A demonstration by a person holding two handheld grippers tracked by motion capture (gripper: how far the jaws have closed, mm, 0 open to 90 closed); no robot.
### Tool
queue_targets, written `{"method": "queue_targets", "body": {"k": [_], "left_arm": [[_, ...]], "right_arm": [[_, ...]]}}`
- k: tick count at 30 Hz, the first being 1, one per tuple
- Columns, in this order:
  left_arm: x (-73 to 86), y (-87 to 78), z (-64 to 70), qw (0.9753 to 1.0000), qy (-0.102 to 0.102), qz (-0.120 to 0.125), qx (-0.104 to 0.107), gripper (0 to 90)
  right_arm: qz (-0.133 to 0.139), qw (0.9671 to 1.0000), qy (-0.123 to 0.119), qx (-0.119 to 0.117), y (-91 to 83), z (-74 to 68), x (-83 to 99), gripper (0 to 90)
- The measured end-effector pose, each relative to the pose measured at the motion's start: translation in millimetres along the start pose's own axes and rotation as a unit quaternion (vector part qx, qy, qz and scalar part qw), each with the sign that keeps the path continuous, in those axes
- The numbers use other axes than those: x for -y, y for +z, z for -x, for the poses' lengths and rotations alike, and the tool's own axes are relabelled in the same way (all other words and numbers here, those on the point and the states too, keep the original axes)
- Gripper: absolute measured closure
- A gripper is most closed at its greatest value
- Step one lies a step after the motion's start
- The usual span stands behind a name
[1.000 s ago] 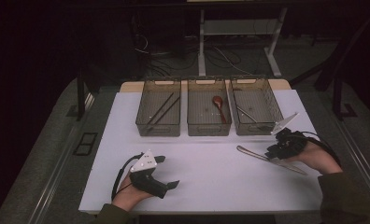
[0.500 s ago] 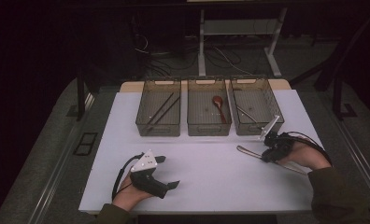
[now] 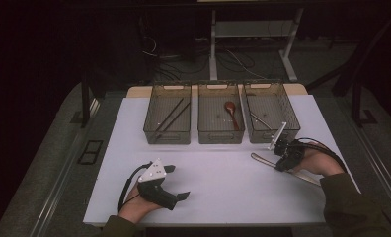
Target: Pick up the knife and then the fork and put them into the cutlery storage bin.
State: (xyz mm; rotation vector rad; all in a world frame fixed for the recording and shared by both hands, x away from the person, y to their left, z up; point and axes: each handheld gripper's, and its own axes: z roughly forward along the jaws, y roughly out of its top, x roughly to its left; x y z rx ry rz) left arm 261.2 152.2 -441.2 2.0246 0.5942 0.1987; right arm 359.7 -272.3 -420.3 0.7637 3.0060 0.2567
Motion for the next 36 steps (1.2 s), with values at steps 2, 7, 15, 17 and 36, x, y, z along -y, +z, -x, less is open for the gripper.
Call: {"method": "queue_targets", "body": {"k": [2,7,15,17,36], "left_arm": [[0.0,-0.1,-0.2,1.0000,-0.001,0.000,0.000,0.0],[0.0,0.0,0.0,1.0000,0.000,0.000,0.000,0.0],[0.0,-0.5,-0.6,1.0000,0.000,0.000,-0.001,0.0],[0.0,-0.8,-0.6,1.0000,0.001,0.000,-0.002,0.0],[0.0,-0.7,-1.2,1.0000,-0.004,0.004,-0.003,0.0]], "right_arm": [[0.013,0.9999,0.001,-0.003,-1.0,0.6,3.4,78.8],[0.063,0.9979,0.008,-0.013,-11.3,-1.2,11.7,78.9],[0.151,0.9873,0.048,-0.011,-40.7,-1.9,24.5,78.8],[0.175,0.9828,0.058,-0.012,-48.0,-1.0,26.6,78.8],[0.304,0.9400,0.140,0.066,-106.2,45.9,-0.5,78.8]]}}
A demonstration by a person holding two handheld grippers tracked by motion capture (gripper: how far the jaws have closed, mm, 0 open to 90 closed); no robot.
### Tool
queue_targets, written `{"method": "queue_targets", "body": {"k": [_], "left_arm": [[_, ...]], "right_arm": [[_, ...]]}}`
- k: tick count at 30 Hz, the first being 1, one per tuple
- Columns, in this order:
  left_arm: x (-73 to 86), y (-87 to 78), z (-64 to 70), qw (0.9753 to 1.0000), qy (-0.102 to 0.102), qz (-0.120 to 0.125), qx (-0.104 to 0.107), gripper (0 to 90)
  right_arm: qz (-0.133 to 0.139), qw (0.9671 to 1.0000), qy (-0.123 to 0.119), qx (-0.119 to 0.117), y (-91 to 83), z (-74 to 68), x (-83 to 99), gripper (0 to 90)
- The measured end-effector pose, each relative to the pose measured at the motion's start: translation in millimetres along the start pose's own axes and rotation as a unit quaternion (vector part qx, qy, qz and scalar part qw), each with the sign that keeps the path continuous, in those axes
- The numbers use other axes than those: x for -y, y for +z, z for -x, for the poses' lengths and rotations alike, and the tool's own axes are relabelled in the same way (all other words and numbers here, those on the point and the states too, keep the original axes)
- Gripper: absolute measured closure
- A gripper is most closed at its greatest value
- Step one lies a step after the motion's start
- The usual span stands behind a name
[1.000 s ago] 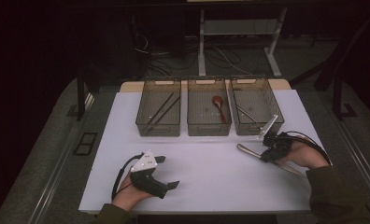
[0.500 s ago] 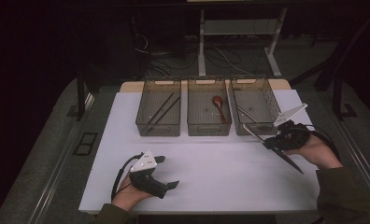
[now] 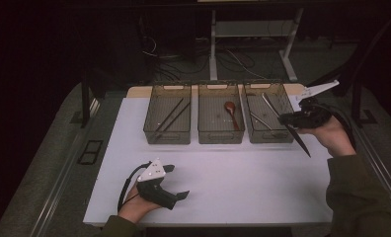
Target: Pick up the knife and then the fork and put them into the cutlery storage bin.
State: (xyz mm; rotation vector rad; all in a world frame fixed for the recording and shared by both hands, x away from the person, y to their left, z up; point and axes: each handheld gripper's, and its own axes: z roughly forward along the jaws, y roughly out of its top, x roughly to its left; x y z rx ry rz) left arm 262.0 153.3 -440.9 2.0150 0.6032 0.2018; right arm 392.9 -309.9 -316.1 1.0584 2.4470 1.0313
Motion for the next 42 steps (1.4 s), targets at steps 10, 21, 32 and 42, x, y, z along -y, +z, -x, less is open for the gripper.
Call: {"method": "queue_targets", "body": {"k": [10,21,32,42], "left_arm": [[-0.6,-0.1,0.8,1.0000,0.001,0.002,0.003,0.0],[-0.2,-0.5,-0.1,1.0000,-0.001,0.004,0.005,0.0],[-0.3,-0.2,0.8,1.0000,0.002,0.002,0.008,0.0],[-0.3,0.0,0.8,1.0000,0.002,0.000,0.007,0.0]], "right_arm": [[0.042,0.9973,0.027,0.054,30.1,32.7,-42.6,78.8],[0.034,0.9950,0.035,0.087,68.1,60.0,-38.2,78.7],[-0.024,0.9950,0.033,0.091,94.1,62.9,-17.0,78.5],[-0.027,0.9959,0.052,0.069,93.0,62.4,-10.0,68.6]]}}
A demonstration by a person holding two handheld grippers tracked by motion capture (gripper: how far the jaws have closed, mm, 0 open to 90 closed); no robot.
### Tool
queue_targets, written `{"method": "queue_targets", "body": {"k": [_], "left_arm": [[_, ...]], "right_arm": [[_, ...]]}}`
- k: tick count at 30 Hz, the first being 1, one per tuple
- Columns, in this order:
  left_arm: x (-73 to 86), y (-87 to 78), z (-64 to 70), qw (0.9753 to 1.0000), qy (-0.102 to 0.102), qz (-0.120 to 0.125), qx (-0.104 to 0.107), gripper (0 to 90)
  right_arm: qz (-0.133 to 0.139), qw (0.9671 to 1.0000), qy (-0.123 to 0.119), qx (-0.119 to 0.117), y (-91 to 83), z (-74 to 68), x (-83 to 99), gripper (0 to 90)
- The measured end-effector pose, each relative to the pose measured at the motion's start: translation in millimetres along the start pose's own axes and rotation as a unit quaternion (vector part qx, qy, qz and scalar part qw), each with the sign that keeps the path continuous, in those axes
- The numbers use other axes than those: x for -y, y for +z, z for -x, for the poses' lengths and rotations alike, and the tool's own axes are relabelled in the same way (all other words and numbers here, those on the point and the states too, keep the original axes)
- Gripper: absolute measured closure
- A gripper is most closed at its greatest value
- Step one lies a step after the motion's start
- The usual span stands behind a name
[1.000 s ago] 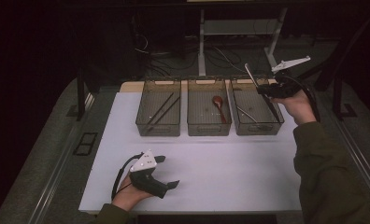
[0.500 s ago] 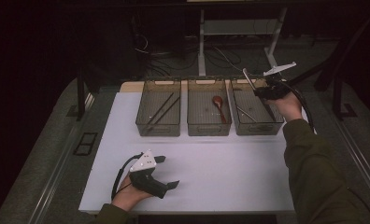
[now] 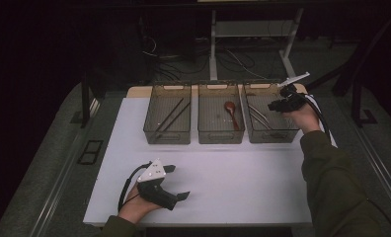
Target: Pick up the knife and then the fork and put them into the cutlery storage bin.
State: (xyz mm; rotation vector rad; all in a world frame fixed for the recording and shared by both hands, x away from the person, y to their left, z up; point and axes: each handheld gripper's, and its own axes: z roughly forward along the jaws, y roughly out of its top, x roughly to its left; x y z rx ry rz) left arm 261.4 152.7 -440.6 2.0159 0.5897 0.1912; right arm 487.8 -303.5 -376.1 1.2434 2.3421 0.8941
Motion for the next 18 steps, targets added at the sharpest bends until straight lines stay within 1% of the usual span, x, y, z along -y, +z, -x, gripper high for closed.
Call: {"method": "queue_targets", "body": {"k": [1,2,4,8,9,11,12,13,14,15,16,18], "left_arm": [[0.0,0.0,0.0,1.0000,0.000,0.000,0.000,0.0],[0.0,0.0,0.0,1.0000,0.000,0.000,0.000,0.0],[0.0,0.2,0.3,1.0000,0.001,-0.001,-0.001,0.0],[-0.1,0.3,0.2,1.0000,0.001,-0.002,-0.002,0.0],[-0.1,0.4,0.3,1.0000,0.001,-0.002,-0.002,0.0],[-0.1,0.5,0.2,1.0000,0.001,-0.003,-0.002,0.0],[0.0,0.9,0.0,1.0000,0.000,0.000,-0.003,0.0],[0.0,0.9,0.0,1.0000,0.000,0.000,-0.003,0.0],[0.0,0.9,-0.1,1.0000,-0.001,0.000,-0.003,0.0],[-0.2,0.8,-0.3,1.0000,-0.001,-0.001,-0.004,0.0],[-0.3,0.7,-0.5,1.0000,-0.001,-0.001,-0.004,0.0],[-0.5,0.5,-0.6,1.0000,-0.002,-0.002,-0.004,0.0]], "right_arm": [[0.000,1.0000,0.000,0.000,0.0,0.0,0.0,68.6],[0.009,0.9999,0.004,-0.003,-4.1,-1.0,1.8,63.6],[0.018,0.9997,0.014,-0.012,-8.9,-1.0,3.9,57.4],[0.039,0.9985,0.031,-0.022,-18.8,-1.7,8.6,46.2],[0.039,0.9985,0.031,-0.022,-18.8,-1.7,8.6,46.2],[0.048,0.9981,0.034,-0.021,-22.6,-2.5,11.1,43.1],[0.055,0.9973,0.041,-0.028,-25.6,-3.0,13.5,40.5],[0.058,0.9968,0.044,-0.034,-26.7,-2.8,14.8,39.3],[0.058,0.9968,0.044,-0.034,-26.7,-2.8,14.8,39.3],[0.065,0.9961,0.050,-0.031,-28.1,-3.2,17.0,37.0],[0.065,0.9959,0.054,-0.030,-28.9,-3.8,17.7,36.3],[0.070,0.9956,0.055,-0.029,-29.2,-4.4,18.6,35.4]]}}
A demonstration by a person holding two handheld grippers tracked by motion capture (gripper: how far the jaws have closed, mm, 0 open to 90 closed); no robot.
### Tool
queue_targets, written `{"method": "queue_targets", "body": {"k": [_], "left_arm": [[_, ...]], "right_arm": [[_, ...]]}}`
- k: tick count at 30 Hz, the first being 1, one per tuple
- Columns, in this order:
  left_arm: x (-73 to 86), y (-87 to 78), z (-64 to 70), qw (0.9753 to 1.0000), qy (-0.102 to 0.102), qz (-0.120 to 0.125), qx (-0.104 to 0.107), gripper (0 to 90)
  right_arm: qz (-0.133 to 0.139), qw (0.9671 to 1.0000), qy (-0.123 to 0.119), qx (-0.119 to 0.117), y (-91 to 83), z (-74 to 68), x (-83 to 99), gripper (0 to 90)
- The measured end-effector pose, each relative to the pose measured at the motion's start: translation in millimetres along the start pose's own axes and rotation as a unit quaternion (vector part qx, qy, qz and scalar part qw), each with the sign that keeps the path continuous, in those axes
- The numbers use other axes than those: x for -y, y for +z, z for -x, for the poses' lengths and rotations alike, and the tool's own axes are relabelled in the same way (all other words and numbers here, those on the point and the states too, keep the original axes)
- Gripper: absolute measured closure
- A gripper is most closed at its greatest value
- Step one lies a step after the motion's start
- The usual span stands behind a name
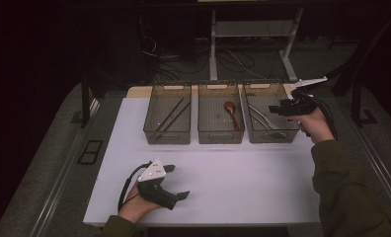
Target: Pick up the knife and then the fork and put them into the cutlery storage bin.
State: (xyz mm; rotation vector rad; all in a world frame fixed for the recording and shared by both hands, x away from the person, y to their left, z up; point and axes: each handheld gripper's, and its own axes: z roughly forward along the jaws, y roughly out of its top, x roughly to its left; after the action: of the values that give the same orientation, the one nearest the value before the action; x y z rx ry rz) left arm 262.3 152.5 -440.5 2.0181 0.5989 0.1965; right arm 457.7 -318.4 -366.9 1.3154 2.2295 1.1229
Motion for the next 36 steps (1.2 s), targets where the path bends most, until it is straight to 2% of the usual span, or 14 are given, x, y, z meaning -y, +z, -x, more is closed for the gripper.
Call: {"method": "queue_targets", "body": {"k": [2,5,14,26,30,36], "left_arm": [[-0.4,-0.3,-0.3,1.0000,0.000,0.000,-0.001,0.0],[-0.9,0.1,-0.1,1.0000,0.000,0.001,-0.001,0.0],[-0.8,1.8,-0.7,1.0000,-0.001,-0.001,0.000,0.0],[0.7,-1.3,-0.1,1.0000,-0.003,0.001,0.001,0.0],[0.8,-1.6,-0.9,1.0000,-0.003,0.001,0.002,0.0],[0.6,-1.9,-1.0,1.0000,-0.002,0.000,0.001,0.0]], "right_arm": [[0.003,1.0000,0.001,0.009,-1.0,-3.6,1.5,30.4],[0.005,0.9999,-0.001,0.012,-1.4,-7.2,3.0,28.6],[0.048,0.9988,-0.009,-0.008,-13.8,-20.1,11.6,18.9],[0.085,0.9961,-0.016,-0.018,-33.8,-36.9,27.9,17.9],[0.099,0.9944,-0.017,-0.033,-41.8,-45.4,39.5,17.9],[0.100,0.9936,-0.030,-0.043,-49.0,-55.7,50.1,17.9]]}}
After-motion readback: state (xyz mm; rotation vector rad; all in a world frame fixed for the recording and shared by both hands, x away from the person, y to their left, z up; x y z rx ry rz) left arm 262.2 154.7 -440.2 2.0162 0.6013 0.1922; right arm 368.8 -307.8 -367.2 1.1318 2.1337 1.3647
